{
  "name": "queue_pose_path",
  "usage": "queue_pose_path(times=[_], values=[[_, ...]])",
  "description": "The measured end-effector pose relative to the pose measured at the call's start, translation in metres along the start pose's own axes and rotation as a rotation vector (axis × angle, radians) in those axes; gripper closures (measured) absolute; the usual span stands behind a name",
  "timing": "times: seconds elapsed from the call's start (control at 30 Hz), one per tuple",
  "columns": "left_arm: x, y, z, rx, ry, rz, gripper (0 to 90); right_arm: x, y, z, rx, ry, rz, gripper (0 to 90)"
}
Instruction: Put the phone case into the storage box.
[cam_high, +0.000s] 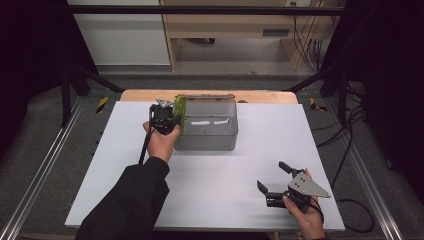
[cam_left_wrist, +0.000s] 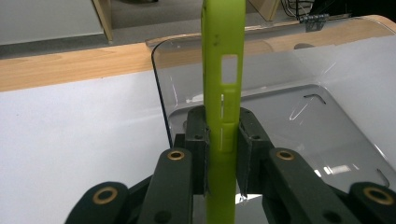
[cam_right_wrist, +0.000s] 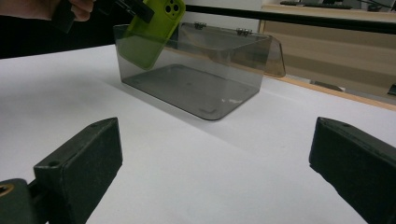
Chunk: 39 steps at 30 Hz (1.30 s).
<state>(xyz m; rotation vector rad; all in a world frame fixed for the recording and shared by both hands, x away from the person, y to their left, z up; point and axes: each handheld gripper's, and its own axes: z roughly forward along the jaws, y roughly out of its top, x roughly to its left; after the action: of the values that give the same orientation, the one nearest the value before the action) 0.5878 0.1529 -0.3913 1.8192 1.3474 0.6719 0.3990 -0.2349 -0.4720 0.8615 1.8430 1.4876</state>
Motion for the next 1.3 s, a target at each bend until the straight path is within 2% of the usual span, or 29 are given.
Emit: queue_pose_path(times=[0.33,0.7,0.93,1.3], values=[[-0.0028,-0.0023,0.0015,0.017,-0.018,-0.017,77.5,0.0002,-0.0002,0.0000,0.004,0.000,-0.004,2.9],[0.0012,-0.0025,0.0036,0.027,-0.042,-0.063,77.4,0.0004,-0.0004,0.0007,0.007,0.001,-0.009,2.9],[-0.0013,-0.0038,0.0070,0.033,-0.056,-0.081,77.4,-0.0001,-0.0005,0.0001,0.007,0.002,-0.004,2.8],[-0.0031,-0.0047,0.0087,0.038,-0.058,-0.081,77.4,0.0000,-0.0005,0.0000,0.007,0.005,-0.008,2.8]])
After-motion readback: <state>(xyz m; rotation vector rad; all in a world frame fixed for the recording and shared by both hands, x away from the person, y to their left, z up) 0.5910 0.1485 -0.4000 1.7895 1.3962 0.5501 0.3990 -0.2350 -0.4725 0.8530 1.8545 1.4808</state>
